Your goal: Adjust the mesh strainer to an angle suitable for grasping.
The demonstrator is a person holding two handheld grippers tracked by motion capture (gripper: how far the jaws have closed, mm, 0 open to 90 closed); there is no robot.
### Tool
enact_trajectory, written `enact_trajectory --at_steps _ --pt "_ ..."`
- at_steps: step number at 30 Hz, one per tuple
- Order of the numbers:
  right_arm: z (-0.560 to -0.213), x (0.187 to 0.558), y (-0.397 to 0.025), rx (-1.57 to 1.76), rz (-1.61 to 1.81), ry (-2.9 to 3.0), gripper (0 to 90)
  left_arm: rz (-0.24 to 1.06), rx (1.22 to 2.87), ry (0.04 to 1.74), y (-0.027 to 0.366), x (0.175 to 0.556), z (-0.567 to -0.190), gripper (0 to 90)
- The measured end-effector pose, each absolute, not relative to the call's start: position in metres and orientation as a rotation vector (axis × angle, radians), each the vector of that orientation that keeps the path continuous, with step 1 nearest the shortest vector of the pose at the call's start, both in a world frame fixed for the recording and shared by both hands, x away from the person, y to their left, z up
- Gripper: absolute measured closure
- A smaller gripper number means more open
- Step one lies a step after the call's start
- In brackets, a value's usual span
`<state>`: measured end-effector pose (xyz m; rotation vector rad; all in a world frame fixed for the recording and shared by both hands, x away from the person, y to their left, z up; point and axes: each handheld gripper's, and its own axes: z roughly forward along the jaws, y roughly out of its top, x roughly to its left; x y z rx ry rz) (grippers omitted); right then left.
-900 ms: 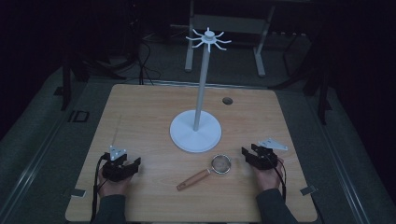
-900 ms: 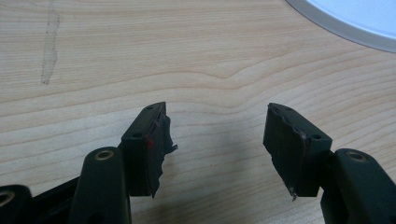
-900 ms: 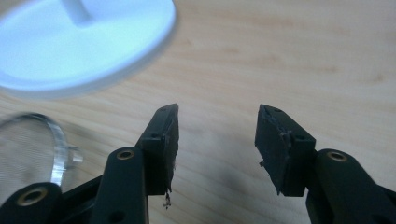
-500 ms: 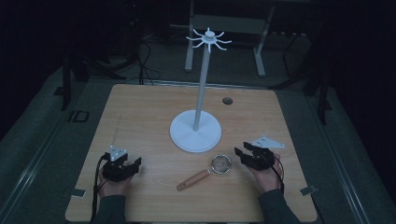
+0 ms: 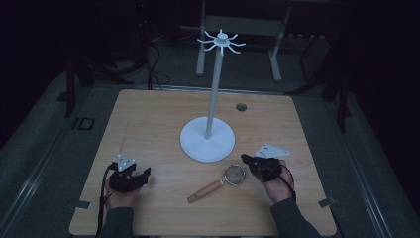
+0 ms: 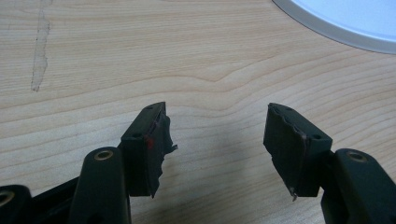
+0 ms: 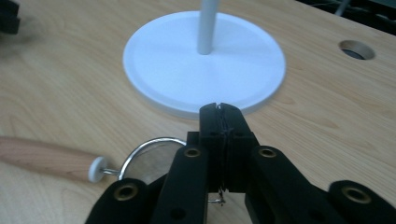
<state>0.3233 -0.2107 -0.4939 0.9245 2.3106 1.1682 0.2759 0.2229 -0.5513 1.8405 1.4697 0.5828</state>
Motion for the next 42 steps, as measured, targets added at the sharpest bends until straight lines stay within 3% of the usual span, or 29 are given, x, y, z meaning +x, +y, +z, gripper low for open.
enact_trajectory --at_steps 18,42 --pt "-0.496 0.319 -0.17 0.786 1.121 2.429 90.0 0.586 1.84 1.47 0.223 0.276 -0.551 40.0" --pt "-0.533 0.322 -0.137 0.746 0.955 2.594 90.0 0.584 1.845 1.467 0.222 0.276 -0.551 40.0"
